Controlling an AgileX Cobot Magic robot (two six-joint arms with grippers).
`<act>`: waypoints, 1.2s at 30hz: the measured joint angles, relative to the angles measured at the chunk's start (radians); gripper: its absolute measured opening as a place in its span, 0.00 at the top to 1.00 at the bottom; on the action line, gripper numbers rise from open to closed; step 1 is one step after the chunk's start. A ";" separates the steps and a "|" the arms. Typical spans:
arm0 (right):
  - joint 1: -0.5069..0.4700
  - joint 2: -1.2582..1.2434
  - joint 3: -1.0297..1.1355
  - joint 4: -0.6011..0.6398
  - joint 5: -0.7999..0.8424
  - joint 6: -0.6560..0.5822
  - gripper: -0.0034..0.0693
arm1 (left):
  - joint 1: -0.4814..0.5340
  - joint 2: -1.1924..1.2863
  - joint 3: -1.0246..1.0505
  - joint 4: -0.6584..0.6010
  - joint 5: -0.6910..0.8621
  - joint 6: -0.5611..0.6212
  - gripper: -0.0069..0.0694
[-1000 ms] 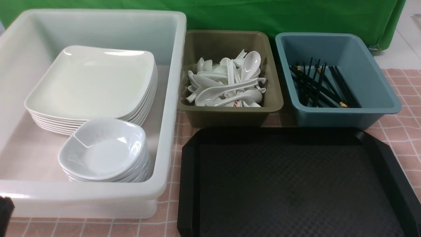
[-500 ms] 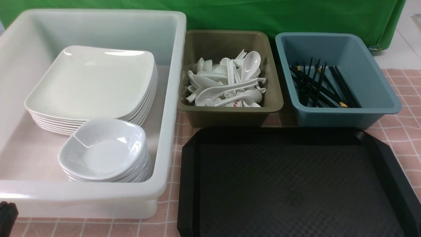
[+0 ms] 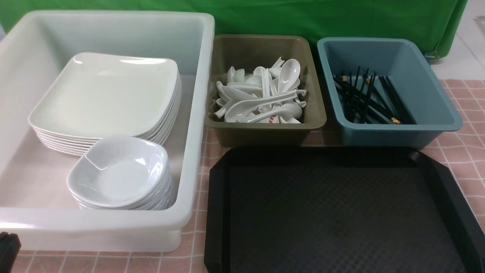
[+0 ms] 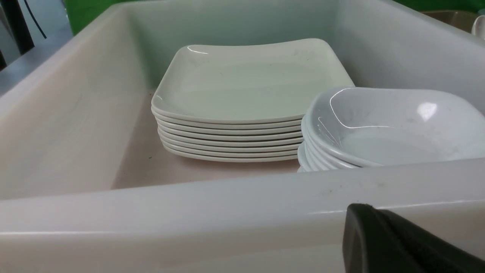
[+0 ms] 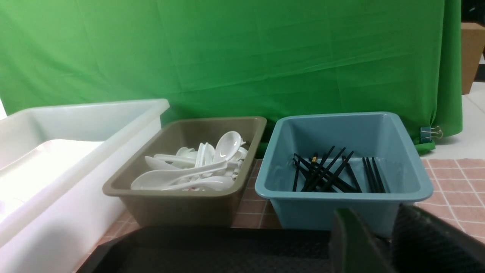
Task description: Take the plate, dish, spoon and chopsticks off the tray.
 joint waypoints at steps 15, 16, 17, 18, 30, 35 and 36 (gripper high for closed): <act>0.000 0.009 0.002 0.306 -0.067 -0.329 0.63 | 0.000 0.000 0.000 0.000 0.000 0.001 0.90; -0.005 0.009 0.007 0.306 -0.069 -0.353 0.63 | 0.000 0.000 0.000 0.000 0.000 0.001 0.90; -0.022 0.009 0.013 0.306 -0.069 -0.367 0.63 | 0.000 0.000 0.000 0.000 0.000 0.000 0.90; -0.047 0.009 0.021 0.306 -0.073 -0.377 0.62 | 0.000 0.000 0.000 0.000 0.000 0.000 0.90; -0.380 -0.010 0.344 0.306 -0.079 -0.442 0.62 | 0.000 0.000 0.000 0.000 -0.001 0.000 0.90; -0.378 -0.010 0.345 0.306 -0.080 -0.453 0.62 | 0.000 0.000 0.000 0.001 0.003 0.000 0.90; -0.370 -0.010 0.345 0.306 -0.080 -0.451 0.62 | 0.000 0.000 0.000 0.003 0.004 0.000 0.90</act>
